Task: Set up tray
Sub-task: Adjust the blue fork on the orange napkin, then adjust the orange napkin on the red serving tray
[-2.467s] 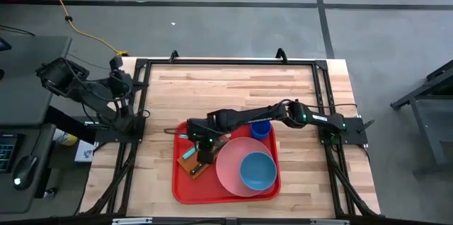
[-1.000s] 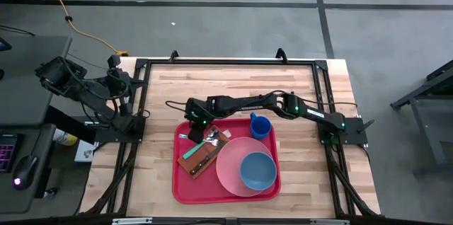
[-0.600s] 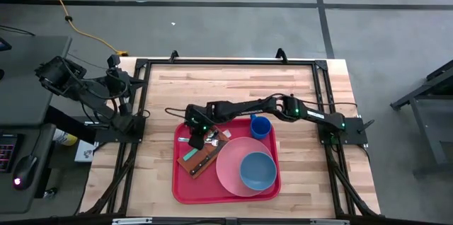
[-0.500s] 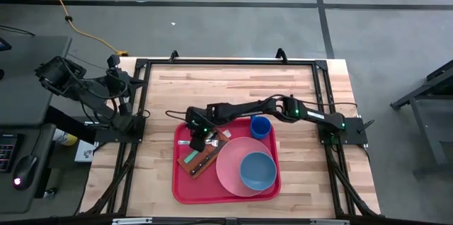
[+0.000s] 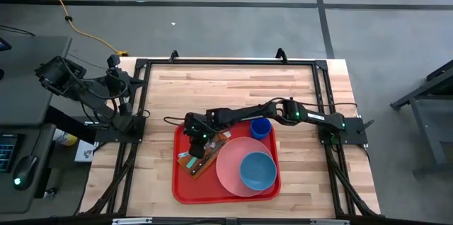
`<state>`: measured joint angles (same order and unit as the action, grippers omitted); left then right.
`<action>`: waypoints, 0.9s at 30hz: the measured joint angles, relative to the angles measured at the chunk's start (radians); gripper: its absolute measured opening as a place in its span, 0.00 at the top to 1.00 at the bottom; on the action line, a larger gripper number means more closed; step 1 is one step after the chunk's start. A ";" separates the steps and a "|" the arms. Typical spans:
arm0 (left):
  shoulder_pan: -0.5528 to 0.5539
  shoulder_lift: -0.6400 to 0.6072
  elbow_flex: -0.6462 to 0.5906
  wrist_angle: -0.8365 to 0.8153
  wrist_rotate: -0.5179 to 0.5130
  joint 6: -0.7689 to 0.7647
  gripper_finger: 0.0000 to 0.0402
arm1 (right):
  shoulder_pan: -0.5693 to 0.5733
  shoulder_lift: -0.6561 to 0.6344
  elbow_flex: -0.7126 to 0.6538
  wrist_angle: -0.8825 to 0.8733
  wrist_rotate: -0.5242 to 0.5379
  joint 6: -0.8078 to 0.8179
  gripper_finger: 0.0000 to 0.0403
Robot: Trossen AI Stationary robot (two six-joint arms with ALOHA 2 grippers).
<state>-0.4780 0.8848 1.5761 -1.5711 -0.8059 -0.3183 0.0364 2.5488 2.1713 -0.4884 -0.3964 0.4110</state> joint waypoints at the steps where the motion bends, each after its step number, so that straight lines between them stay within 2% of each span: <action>1: 0.000 0.000 0.000 0.000 0.000 0.000 0.88 | 0.001 0.000 0.001 0.003 -0.016 0.000 1.00; 5: 0.000 0.000 0.000 0.000 0.000 0.000 0.88 | 0.011 -0.001 0.001 0.004 -0.039 -0.014 1.00; 12: 0.000 0.000 0.000 0.000 0.001 0.000 0.94 | 0.032 -0.003 0.001 0.004 -0.138 -0.057 1.00; 14: 0.000 0.000 0.000 0.000 0.001 0.000 0.95 | 0.038 -0.003 0.001 0.003 -0.132 -0.073 1.00; 17: 0.000 0.000 0.000 0.000 0.001 0.000 0.93 | 0.041 -0.014 0.001 0.000 -0.084 -0.084 1.00; 23: 0.000 0.000 0.000 0.000 0.001 0.000 0.88 | 0.025 -0.104 0.001 0.004 0.083 -0.108 1.00; 27: 0.000 0.001 0.000 0.000 0.001 0.000 0.89 | -0.011 -0.164 0.003 -0.104 0.189 0.054 1.00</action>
<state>-0.4779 0.8860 1.5761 -1.5711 -0.8047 -0.3186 0.0258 2.3848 2.1739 -0.5925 -0.2070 0.4648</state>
